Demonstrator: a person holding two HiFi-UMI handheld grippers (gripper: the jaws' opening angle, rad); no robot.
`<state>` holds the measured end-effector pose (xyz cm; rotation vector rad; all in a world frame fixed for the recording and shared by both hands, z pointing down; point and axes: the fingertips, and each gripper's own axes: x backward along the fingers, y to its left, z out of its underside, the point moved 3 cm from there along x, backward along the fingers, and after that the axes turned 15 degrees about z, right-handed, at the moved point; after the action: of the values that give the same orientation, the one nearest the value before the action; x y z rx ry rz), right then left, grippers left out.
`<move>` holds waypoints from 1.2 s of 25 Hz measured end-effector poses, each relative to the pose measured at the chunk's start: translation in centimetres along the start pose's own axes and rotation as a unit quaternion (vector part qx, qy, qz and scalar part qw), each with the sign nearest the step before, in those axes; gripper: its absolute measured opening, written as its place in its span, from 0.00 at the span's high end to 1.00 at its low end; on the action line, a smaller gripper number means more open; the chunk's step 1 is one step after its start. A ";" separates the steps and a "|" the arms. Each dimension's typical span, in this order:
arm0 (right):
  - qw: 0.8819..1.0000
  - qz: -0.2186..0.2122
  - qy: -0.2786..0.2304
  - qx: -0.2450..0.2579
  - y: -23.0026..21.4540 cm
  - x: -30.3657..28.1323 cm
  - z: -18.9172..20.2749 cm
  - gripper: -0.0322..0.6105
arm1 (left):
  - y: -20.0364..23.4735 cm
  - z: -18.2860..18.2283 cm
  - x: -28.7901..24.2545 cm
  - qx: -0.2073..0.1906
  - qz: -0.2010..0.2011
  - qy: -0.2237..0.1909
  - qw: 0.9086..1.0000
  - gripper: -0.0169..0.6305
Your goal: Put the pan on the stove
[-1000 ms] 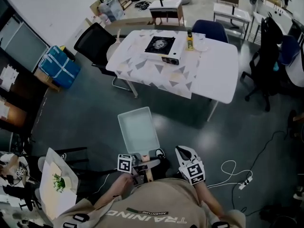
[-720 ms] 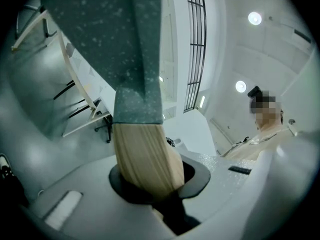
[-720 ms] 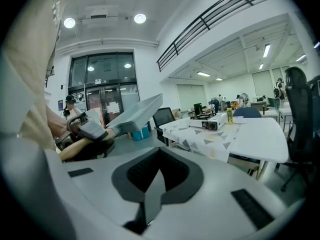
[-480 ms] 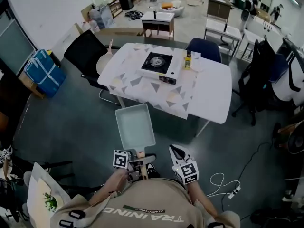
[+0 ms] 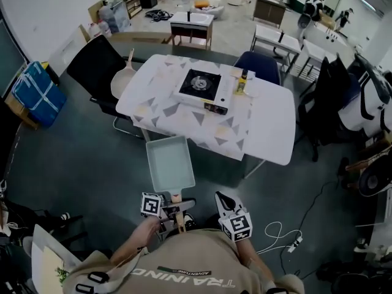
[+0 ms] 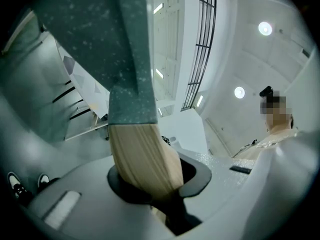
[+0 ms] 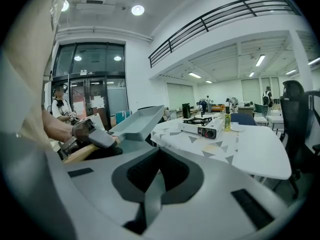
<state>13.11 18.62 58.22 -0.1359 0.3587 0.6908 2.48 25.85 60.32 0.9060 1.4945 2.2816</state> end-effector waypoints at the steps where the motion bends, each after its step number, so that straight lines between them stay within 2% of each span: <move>1: 1.000 -0.004 0.003 0.005 0.3 -0.6 -0.1 0.94 | 0.2 -0.4 0.4 0.000 0.000 -0.003 1.000 0.87; 12: 0.999 -0.052 -0.010 0.006 2.6 -10.8 -3.4 0.94 | 2.0 -6.9 4.5 0.001 -0.014 -0.046 0.999 0.87; 16: 0.997 -0.074 -0.019 0.007 2.4 -14.9 -5.0 0.94 | 2.1 -10.3 5.3 -0.018 -0.033 -0.048 0.998 0.87; 19: 0.996 -0.086 -0.031 0.018 1.4 -17.9 -6.7 0.94 | 2.4 -13.2 5.1 -0.036 -0.035 -0.049 0.998 0.87; 24: 0.996 -0.087 -0.032 0.001 -1.9 -22.0 -8.7 0.94 | 3.3 -17.9 3.8 -0.053 -0.040 -0.050 0.997 0.86; 30: 0.994 -0.089 -0.057 0.018 -6.3 -27.5 -10.8 0.94 | 5.2 -24.2 2.3 -0.069 -0.056 -0.064 0.994 0.86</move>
<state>-5.48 -5.22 58.29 -0.0928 0.2464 0.5126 -13.90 7.24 59.14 0.8865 1.2845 2.1725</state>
